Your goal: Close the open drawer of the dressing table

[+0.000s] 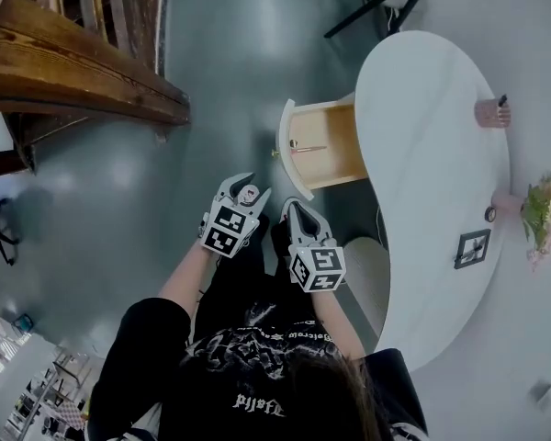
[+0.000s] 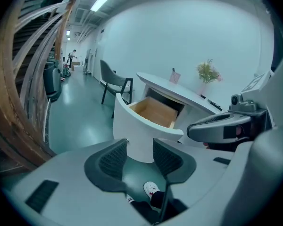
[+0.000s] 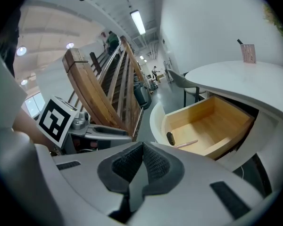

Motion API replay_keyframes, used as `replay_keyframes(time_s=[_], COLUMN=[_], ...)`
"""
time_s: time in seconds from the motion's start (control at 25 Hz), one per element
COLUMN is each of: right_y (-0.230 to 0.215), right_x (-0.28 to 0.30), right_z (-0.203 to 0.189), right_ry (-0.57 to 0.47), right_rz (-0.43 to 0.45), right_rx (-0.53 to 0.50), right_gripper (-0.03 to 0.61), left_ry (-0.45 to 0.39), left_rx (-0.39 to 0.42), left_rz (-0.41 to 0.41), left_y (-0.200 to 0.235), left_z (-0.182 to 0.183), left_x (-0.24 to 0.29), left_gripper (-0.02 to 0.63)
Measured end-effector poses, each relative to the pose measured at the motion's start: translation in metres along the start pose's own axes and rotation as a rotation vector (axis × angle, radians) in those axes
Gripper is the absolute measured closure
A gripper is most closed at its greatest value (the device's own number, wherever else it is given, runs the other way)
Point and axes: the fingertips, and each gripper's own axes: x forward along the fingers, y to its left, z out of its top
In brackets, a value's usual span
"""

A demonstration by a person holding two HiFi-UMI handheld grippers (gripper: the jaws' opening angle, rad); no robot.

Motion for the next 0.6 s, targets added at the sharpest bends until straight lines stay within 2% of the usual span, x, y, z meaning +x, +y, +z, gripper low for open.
replay_keyframes(time_s=[0.2, 0.44, 0.6], right_y=[-0.001, -0.009, -0.013], right_x=[0.014, 0.031, 0.042], right_z=[-0.016, -0.028, -0.031], right_ry=[0.030, 0.039, 0.044], right_rz=[-0.017, -0.056, -0.057], right_rx=[0.014, 0.072, 0.078], right_gripper=[0.552, 0.551, 0.552], left_ry=[0.030, 0.088, 0.130], left_rx=[0.081, 0.132, 0.203], left_rz=[-0.040, -0.081, -0.097], left_y=[0.015, 0.027, 0.032], left_z=[-0.006, -0.015, -0.023], left_x=[0.028, 0.057, 0.075], left_gripper=[0.447, 0.446, 0.446])
